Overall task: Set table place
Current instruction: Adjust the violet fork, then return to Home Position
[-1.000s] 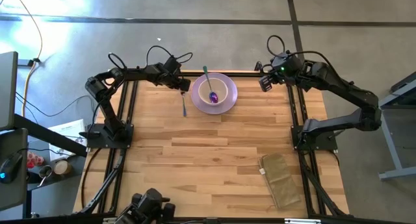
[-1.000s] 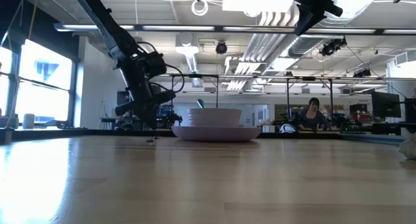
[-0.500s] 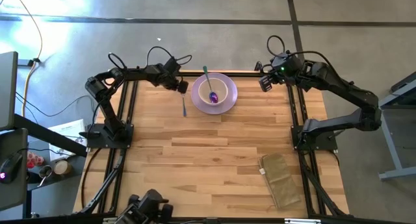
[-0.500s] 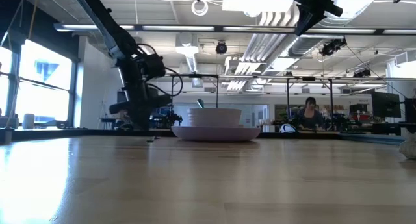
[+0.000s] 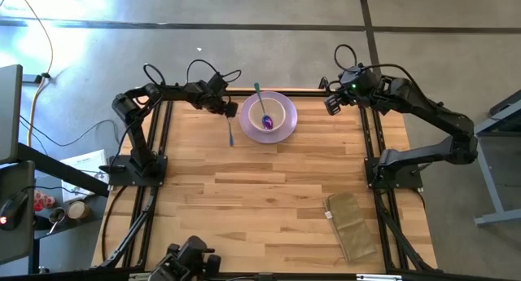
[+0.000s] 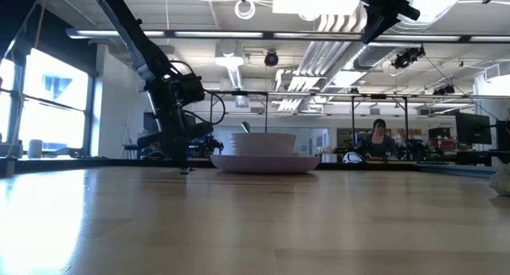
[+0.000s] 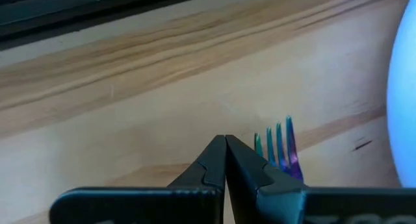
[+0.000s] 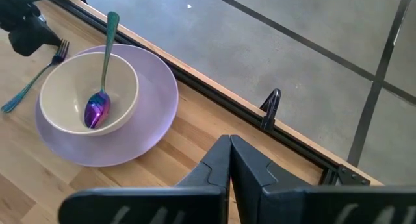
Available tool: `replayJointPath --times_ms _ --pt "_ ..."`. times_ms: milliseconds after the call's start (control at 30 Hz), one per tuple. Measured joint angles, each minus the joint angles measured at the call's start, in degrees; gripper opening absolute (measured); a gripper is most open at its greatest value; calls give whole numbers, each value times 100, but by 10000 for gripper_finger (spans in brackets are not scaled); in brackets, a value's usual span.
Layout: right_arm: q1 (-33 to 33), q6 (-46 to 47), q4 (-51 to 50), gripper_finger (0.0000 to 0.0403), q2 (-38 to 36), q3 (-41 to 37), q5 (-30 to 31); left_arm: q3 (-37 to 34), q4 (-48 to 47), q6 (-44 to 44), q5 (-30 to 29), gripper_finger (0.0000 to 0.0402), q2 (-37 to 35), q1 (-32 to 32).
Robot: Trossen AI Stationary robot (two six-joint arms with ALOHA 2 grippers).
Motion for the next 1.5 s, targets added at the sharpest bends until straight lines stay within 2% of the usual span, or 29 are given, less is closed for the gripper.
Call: replayJointPath --times_ms 600,833,967,1100,1267,1400,1500 --pt "0 12 2 0 1 0 0 -4 307 -125 213 0 31 3" --pt "-2 -326 4 0 -5 0 0 -8 -41 -18 304 0 -217 -9" --pt "-7 -694 35 0 -29 -1 2 -7 -516 102 89 0 -817 -175" --pt "-7 -1129 777 0 -415 -404 -181 -5 -988 252 -347 0 -1726 -512" --pt "-82 -1108 2003 0 -1601 -1545 -873 -4 -1389 285 -876 0 -2980 -1248" --pt "-149 -960 2327 0 -2604 -2353 -1441 -55 -1609 168 -1295 0 -3857 -2019" --pt "-146 -864 2725 0 -3267 -2908 -2023 -415 -1488 -166 -1616 0 -4476 -2667"
